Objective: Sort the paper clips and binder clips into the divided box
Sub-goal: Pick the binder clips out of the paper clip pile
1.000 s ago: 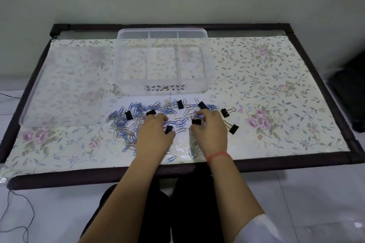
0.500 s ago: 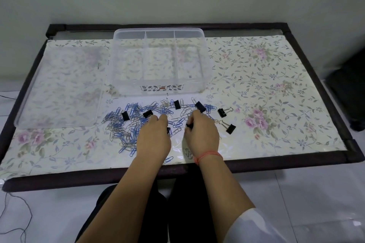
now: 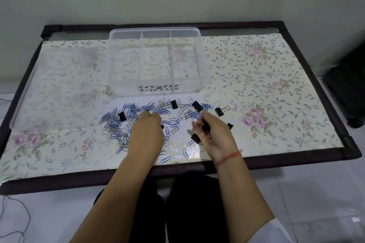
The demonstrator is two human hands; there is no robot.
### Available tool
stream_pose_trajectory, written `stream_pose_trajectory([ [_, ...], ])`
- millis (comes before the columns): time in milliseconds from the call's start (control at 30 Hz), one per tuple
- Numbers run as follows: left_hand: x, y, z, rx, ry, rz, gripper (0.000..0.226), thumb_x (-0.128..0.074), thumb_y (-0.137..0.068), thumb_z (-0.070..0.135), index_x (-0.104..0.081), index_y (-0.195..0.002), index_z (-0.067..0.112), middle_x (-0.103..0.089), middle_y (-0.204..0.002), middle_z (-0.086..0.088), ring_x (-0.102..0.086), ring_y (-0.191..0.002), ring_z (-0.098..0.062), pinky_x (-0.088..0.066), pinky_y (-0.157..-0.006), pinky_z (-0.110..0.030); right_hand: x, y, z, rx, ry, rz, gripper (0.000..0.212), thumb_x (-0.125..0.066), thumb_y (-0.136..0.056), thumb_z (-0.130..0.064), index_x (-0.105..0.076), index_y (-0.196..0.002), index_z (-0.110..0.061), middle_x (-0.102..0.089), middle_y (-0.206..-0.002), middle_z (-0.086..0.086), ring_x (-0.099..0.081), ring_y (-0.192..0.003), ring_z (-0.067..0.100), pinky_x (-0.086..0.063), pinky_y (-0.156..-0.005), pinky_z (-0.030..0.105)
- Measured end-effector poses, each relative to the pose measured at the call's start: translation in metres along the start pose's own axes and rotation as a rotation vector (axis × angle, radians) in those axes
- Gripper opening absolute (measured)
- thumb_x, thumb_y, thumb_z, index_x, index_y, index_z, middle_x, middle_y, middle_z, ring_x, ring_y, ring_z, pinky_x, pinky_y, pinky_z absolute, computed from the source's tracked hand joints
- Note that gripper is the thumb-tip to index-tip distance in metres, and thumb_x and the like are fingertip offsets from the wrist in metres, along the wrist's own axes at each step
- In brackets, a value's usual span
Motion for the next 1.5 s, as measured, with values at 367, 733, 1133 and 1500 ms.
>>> stream_pose_trajectory([
  [367,-0.006,0.007,0.031,0.733,1.605,-0.297,0.029,-0.045,-0.095,0.017,-0.054,-0.069,0.010,-0.057,-0.065,-0.005,-0.052,-0.050,-0.011,-0.048,-0.046,-0.018,0.028,0.016,-0.045,0.134,-0.115,0.071,0.013,-0.066,-0.082,-0.005,-0.060,-0.072,-0.011,-0.060,-0.059,0.000,-0.050,-0.047,0.006,-0.048,-0.043,0.015],
  [733,-0.041,0.009,0.067,0.057,0.275,-0.270,0.039,-0.078,-0.063,0.026,-0.055,-0.093,0.016,-0.049,-0.089,0.000,-0.050,-0.074,-0.017,-0.034,-0.058,-0.024,0.069,-0.002,-0.041,0.518,1.094,0.349,0.034,-0.076,-0.067,-0.010,-0.066,-0.098,-0.019,-0.057,-0.071,-0.003,-0.053,-0.063,0.012,-0.039,-0.057,0.019],
  [1133,-0.034,-0.004,0.047,0.168,0.480,-0.311,0.013,-0.076,-0.065,0.013,-0.067,-0.074,0.010,-0.062,-0.066,0.004,-0.055,-0.059,-0.010,-0.038,-0.049,-0.017,0.061,-0.002,-0.047,0.203,0.312,0.132,0.018,-0.068,-0.082,-0.009,-0.063,-0.100,-0.010,-0.054,-0.077,0.001,-0.045,-0.050,0.003,-0.039,-0.045,0.014],
  [1500,-0.029,0.007,0.063,0.774,1.660,-0.601,0.016,-0.055,-0.082,0.008,-0.070,-0.088,0.010,-0.070,-0.068,-0.007,-0.070,-0.077,-0.025,-0.058,-0.068,-0.028,0.052,0.008,-0.041,0.010,-0.247,-0.330,0.018,-0.053,-0.080,-0.007,-0.062,-0.095,-0.013,-0.067,-0.100,0.011,-0.046,-0.055,0.008,-0.036,-0.041,0.014],
])
Point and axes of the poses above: each hand's wrist, its own y-axis away from the middle knuckle, its own x-axis out of the back of the hand, z = x × y, the point moved 3 cm from there along -y, towards the middle knuckle
